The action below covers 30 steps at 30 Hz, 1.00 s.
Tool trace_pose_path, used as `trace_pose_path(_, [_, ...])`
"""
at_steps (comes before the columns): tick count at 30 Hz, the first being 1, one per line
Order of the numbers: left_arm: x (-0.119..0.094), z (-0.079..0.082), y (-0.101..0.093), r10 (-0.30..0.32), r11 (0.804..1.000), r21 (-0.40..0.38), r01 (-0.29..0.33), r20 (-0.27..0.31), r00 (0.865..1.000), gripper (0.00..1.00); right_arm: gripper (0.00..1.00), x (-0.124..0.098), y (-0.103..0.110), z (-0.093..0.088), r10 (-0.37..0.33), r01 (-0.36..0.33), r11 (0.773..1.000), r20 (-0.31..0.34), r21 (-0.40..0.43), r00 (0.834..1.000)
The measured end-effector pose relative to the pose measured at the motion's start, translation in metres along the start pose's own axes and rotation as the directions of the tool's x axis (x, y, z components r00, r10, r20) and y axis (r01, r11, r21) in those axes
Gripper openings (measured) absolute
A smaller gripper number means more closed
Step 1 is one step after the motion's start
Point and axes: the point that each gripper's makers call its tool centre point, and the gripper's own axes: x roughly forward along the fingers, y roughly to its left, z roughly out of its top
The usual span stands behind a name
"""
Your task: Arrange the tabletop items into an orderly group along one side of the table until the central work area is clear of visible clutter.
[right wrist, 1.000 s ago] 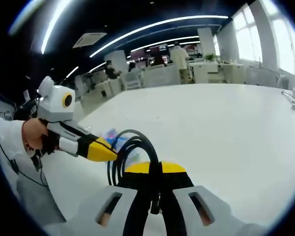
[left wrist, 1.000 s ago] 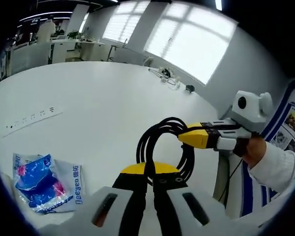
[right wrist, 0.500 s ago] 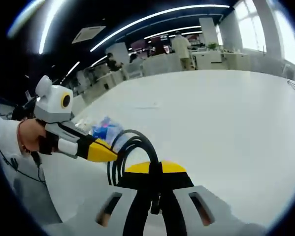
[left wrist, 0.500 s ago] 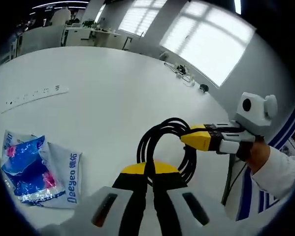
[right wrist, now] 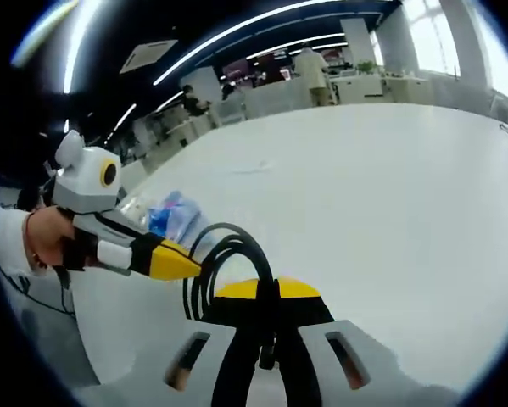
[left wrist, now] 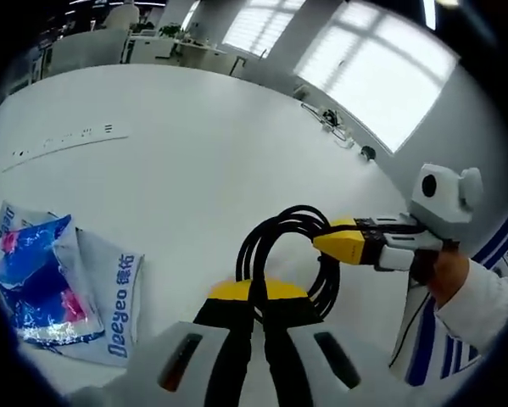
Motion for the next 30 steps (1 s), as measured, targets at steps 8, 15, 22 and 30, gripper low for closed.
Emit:
trace_pose_path(8, [0.009,-0.006,0.007,0.01,1.0,-0.019,-0.011,-0.017,1.0,0.0,0.02,0.01,-0.006,-0.01,0.002,-0.002,1.0,-0.021,0.006,1.0])
trace_pose_path(15, [0.013,-0.009,0.012,0.025,0.999,-0.031,-0.025,-0.025,0.999,0.0,0.02,0.016,-0.008,-0.016,0.003,-0.003,1.0,-0.036,0.013,0.999])
trace_pose_path(22, [0.017,-0.011,0.015,0.032,0.998,-0.051,-0.033,-0.028,0.999,0.0,0.02,0.022,-0.013,-0.023,0.0,0.001,1.0,-0.054,0.019,0.999])
trace_pose_path(30, [0.019,-0.014,0.016,0.035,0.998,-0.06,-0.037,-0.035,0.999,0.0,0.03,0.026,-0.015,-0.027,-0.001,0.001,1.0,-0.062,0.008,0.998])
